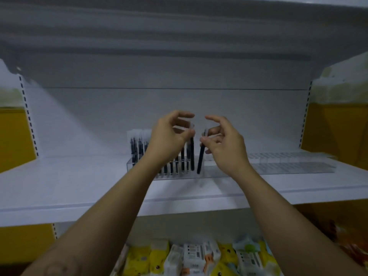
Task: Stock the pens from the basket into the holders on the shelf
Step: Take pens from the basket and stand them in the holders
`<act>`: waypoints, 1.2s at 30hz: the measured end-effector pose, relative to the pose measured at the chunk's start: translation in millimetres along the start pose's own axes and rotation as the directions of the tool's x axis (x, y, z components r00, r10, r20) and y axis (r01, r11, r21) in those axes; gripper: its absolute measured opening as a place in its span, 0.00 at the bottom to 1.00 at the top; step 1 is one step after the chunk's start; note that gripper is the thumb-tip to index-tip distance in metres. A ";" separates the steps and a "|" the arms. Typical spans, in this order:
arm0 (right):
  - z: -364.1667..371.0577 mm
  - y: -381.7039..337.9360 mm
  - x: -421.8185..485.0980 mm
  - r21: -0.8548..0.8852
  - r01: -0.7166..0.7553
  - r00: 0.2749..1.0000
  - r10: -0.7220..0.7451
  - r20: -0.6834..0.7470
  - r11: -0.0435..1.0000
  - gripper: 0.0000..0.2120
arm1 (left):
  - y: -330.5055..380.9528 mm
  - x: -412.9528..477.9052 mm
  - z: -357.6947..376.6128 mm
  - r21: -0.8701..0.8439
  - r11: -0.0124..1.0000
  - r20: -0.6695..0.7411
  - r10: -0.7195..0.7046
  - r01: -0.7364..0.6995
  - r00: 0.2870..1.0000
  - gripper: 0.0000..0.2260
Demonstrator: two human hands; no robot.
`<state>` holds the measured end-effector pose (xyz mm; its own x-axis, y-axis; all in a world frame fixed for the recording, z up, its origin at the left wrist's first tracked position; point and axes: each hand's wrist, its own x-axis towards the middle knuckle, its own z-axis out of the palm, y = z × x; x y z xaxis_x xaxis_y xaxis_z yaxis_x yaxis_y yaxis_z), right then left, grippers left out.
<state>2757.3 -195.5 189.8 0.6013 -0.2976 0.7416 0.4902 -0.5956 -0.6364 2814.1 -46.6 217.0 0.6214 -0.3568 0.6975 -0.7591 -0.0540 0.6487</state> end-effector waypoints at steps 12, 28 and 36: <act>36.5 19.7 55.1 -0.069 0.045 0.999 -0.045 0.001 0.997 0.20 | -30.3 44.8 -9.4 0.125 0.989 -0.089 0.086 -0.075 0.992 0.12; 42.9 31.3 56.8 -0.122 0.045 0.999 -0.046 -0.009 0.992 0.22 | -42.5 41.3 -2.1 0.160 0.987 -0.151 0.048 -0.023 0.987 0.11; 47.6 35.5 40.8 -0.286 0.032 0.989 0.011 0.150 0.958 0.24 | -40.1 32.0 1.4 0.200 0.979 -0.209 0.080 -0.037 0.975 0.11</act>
<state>2829.3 -193.2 187.4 0.6945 -0.1891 0.6942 0.3084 -0.7935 -0.5247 2864.1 -57.2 212.8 0.5856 -0.1570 0.7952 -0.8052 -0.2261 0.5483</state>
